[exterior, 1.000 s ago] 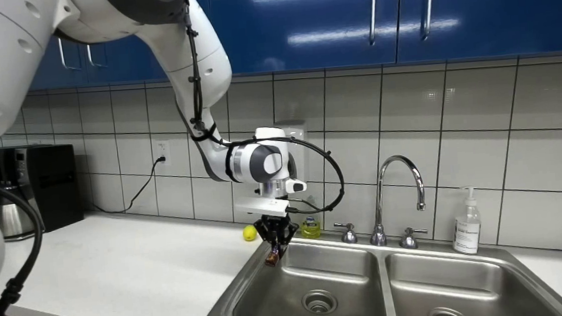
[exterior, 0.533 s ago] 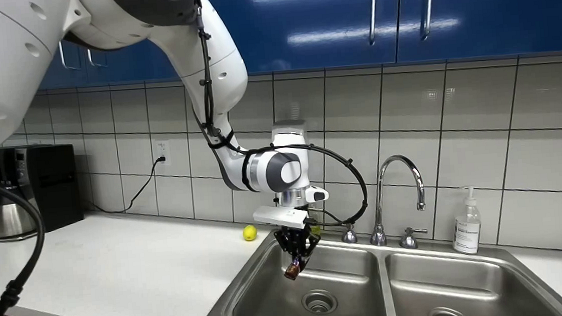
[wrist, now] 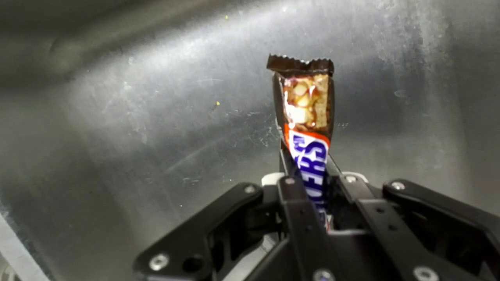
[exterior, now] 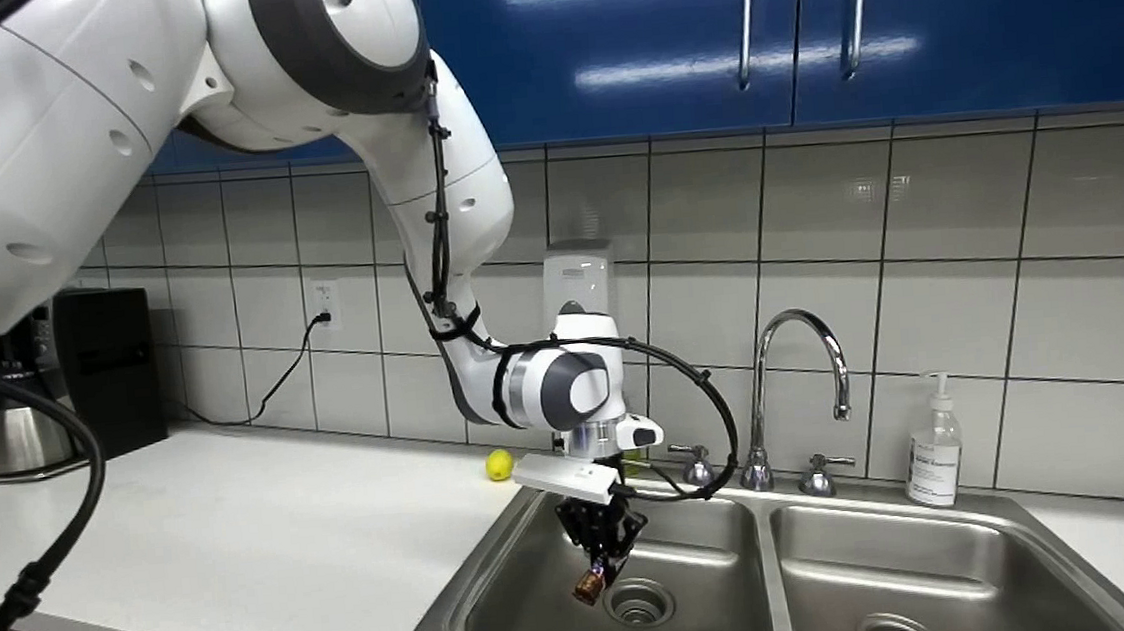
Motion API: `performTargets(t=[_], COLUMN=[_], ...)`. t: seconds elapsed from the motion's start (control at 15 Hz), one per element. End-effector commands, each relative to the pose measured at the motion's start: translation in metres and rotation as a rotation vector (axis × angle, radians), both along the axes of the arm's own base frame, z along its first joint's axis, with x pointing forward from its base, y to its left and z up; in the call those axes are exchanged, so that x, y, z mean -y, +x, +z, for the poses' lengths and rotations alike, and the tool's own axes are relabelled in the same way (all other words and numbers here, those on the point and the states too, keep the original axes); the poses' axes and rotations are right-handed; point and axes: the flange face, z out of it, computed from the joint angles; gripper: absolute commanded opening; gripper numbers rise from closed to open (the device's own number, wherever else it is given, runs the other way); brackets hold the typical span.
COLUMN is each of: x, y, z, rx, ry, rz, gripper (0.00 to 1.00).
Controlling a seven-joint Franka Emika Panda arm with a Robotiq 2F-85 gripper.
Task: Put the brown packet inside the sink on the left.
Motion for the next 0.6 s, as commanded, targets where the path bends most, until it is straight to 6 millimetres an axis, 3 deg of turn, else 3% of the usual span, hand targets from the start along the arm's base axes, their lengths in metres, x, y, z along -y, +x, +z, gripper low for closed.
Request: performTargets(t=[0.0,0.53], x=[0.003,0.001], y=[0.005,0.002], z=[-0.026,-0.073], rx=[-0.005,-0.046], ry=[0.004,0.015], rz=[-0.032,-0.029], gripper=[0.04,0.04])
